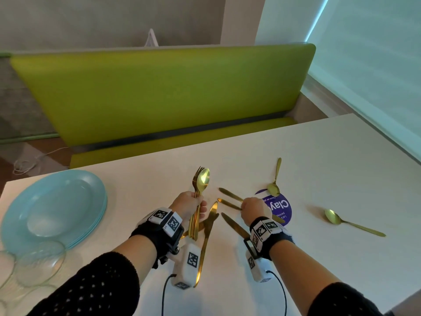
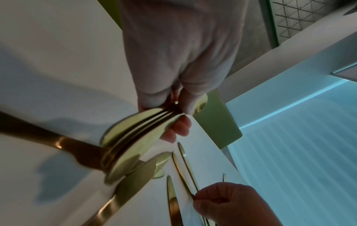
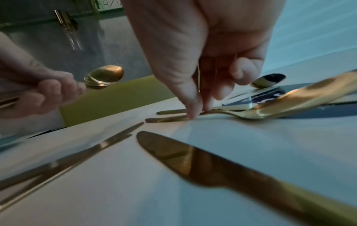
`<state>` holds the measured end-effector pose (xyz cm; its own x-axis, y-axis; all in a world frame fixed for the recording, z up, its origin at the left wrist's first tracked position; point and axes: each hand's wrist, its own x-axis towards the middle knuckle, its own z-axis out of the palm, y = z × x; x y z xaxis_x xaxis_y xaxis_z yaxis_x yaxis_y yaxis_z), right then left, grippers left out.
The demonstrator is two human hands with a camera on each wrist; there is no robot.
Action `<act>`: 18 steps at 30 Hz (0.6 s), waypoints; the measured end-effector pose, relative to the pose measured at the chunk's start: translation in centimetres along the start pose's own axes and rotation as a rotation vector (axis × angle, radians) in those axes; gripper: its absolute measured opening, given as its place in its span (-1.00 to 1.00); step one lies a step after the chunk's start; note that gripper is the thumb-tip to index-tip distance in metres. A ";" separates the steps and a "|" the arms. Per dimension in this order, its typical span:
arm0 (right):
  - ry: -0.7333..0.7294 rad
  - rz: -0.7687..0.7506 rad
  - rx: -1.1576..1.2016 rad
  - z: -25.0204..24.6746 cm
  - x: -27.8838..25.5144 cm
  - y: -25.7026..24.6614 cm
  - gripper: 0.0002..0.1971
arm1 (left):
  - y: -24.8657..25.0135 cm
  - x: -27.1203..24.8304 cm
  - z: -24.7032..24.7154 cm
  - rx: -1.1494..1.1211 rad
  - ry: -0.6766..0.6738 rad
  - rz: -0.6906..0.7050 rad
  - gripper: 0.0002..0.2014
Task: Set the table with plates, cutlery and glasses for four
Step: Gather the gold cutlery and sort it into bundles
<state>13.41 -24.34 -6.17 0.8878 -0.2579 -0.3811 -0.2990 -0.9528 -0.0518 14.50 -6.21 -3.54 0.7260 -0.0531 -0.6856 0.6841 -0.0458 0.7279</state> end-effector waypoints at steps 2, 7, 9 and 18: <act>0.001 -0.006 -0.020 0.2 0.1 -0.1 -0.74 | 0.0 0.2 0.0 0.020 0.003 0.009 -0.83; -0.020 -0.004 -0.058 -0.1 0.4 0.0 -0.76 | 0.2 0.6 0.1 0.083 -0.014 0.028 -0.87; -0.037 -0.014 -0.090 -0.3 0.3 -0.1 -0.77 | 0.3 0.7 0.3 0.114 -0.016 0.041 -0.88; 0.025 -0.421 -0.330 -4.0 -1.7 -1.4 -0.74 | 1.3 1.0 0.0 0.343 -0.009 0.146 -0.73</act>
<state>13.72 -23.22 -1.78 0.9165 0.1573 -0.3677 0.2068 -0.9733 0.0991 16.13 -6.30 -3.26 0.8124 -0.0923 -0.5757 0.5093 -0.3683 0.7778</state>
